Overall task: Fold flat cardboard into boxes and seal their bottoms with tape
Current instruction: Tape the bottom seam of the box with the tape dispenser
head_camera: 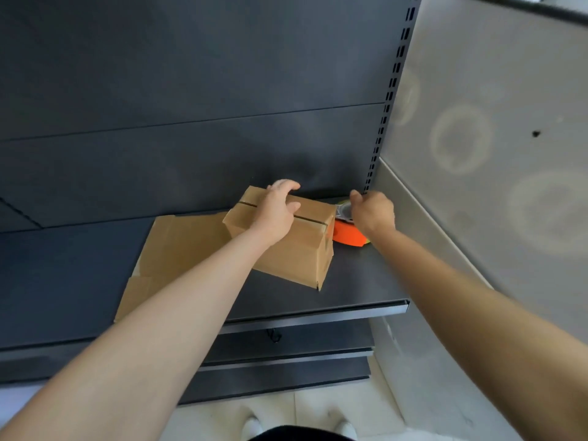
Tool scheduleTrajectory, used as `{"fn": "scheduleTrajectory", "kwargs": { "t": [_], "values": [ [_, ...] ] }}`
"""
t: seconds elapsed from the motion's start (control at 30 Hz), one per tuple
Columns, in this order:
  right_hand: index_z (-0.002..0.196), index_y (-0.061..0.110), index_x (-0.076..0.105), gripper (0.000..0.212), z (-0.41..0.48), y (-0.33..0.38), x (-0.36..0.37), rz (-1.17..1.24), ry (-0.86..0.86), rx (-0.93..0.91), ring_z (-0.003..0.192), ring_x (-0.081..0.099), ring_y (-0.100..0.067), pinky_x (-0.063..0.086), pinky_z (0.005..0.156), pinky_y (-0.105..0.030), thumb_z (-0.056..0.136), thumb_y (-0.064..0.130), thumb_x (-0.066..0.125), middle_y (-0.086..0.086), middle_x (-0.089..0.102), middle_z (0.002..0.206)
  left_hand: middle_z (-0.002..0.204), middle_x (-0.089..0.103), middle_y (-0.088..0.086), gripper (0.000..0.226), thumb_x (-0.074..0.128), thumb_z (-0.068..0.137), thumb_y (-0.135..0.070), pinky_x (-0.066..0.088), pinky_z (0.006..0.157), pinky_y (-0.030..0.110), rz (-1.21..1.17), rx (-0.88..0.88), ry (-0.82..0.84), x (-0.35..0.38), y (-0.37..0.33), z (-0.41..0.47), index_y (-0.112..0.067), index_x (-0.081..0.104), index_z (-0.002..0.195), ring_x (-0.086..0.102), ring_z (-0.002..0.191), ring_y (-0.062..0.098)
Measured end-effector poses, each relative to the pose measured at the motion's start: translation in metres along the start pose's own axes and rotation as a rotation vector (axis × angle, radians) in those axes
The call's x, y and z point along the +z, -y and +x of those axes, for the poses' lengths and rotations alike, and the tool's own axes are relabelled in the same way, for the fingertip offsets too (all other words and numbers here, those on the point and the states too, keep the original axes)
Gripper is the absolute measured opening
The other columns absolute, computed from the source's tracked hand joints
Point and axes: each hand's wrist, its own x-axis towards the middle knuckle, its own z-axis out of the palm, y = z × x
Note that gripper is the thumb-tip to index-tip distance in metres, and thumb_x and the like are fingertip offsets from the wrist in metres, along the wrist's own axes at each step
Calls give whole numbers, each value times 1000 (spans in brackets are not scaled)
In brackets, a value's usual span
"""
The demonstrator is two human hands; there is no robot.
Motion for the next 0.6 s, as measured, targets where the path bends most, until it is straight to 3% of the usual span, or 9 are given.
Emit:
{"fn": "scheduleTrajectory", "kwargs": {
  "t": [0.13,0.23,0.3,0.47,0.53,0.6],
  "values": [
    [63,9,45,40,-31,16,5,93,-9,75,62,47,-24,35,63,-28,95,33,51,-2,47,61,154,19,12,83,65,84,-46,8,118,44,334,-151,-158,-15,20,5,-9,24,146,14,144,30],
    [78,7,50,28,-45,27,14,118,80,148,70,50,-23,41,67,-30,95,28,53,-3,47,69,148,30,16,102,67,74,-62,27,113,45,270,-332,-101,-21,27,7,-4,21,145,31,136,34],
    [88,7,48,21,-49,30,22,121,106,214,82,52,-25,48,73,-33,94,26,56,-5,49,79,145,39,16,99,66,75,-62,36,105,43,205,-355,-52,-22,28,6,-2,26,143,40,131,33],
    [69,13,37,36,-54,34,34,113,63,284,75,53,-27,50,68,-34,94,29,56,-6,48,72,129,56,11,74,66,79,-56,43,83,33,139,-374,1,-40,33,7,-2,49,126,53,118,31],
    [69,13,37,35,-55,34,36,127,55,296,79,54,-27,50,69,-34,94,26,56,-10,53,80,126,57,11,70,63,81,-57,45,84,33,118,-388,46,-46,37,7,-2,52,124,54,116,30],
    [69,15,40,27,-54,35,38,185,75,292,87,58,-28,55,81,-38,91,14,56,-13,55,94,129,55,11,73,59,84,-58,45,90,36,79,-407,89,-49,42,5,-3,47,130,53,117,31]
  ]
}}
